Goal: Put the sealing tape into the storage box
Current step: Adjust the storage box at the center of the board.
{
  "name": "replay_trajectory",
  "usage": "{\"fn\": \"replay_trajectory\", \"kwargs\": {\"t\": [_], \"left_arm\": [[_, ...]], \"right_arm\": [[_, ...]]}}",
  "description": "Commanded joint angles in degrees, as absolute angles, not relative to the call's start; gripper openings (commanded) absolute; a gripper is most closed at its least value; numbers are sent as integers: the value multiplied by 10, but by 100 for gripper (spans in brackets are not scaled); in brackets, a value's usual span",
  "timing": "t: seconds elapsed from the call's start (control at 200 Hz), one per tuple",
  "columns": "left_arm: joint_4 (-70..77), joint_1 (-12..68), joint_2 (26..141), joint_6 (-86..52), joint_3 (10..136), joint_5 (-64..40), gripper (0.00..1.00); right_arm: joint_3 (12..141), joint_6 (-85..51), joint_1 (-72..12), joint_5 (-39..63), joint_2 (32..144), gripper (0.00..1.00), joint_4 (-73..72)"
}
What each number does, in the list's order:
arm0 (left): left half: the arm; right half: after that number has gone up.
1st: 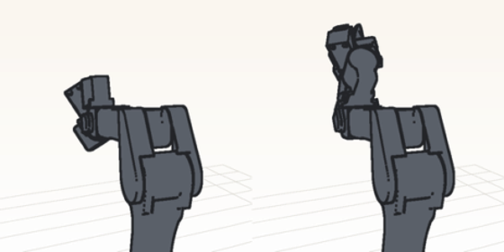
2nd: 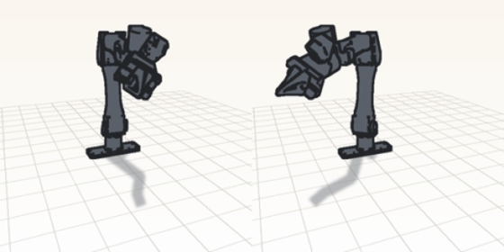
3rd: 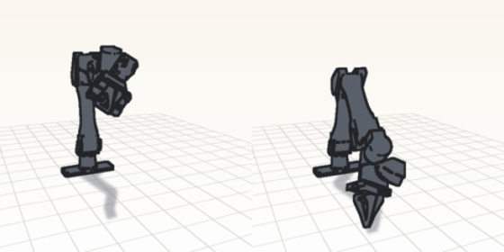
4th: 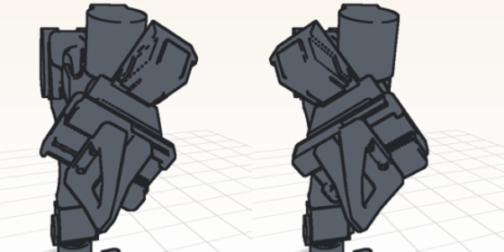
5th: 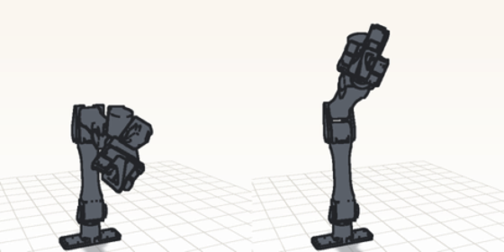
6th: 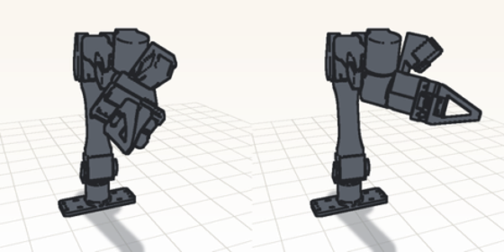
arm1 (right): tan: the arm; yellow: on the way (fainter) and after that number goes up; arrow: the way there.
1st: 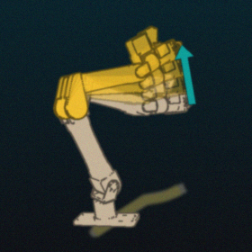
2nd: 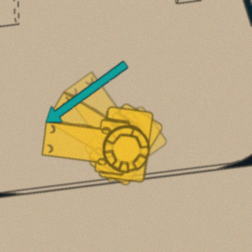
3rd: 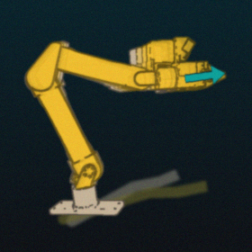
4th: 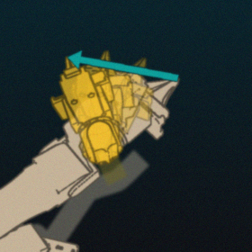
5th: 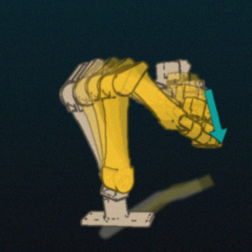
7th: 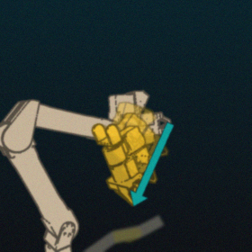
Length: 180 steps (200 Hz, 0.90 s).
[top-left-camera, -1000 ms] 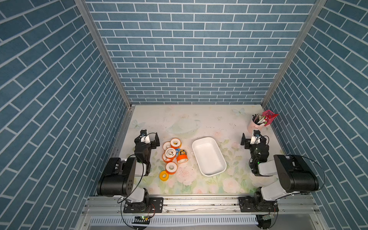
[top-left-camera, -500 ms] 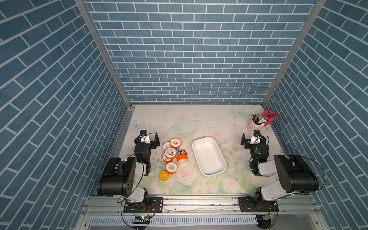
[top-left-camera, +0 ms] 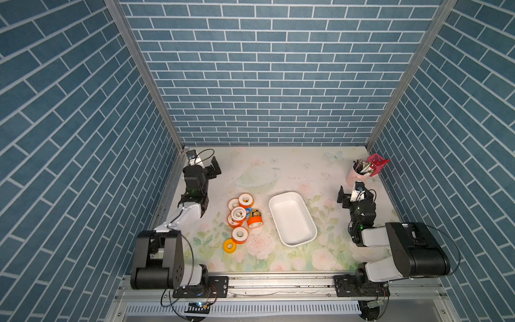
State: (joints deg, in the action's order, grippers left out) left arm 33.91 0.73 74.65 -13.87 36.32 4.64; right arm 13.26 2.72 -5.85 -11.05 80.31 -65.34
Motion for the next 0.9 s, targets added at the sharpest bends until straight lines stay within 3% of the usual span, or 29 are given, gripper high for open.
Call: {"fn": "replay_trajectory", "kwargs": {"t": [0.0, 0.21, 0.34, 0.545, 0.895], "left_arm": [[333, 6, 710, -207, 317, 32, 100], [179, 1, 667, -332, 349, 116, 100], [191, -31, 608, -380, 306, 34, 100], [26, -26, 599, -380, 360, -47, 100], [-118, -23, 556, -349, 393, -134, 100]], "right_arm": [[186, -10, -73, -139, 731, 97, -516], [264, -118, -106, -65, 665, 94, -346], [342, -123, -139, 26, 688, 94, -197], [436, -137, -208, 78, 764, 89, -25], [474, -164, -313, 64, 862, 80, 60]]}}
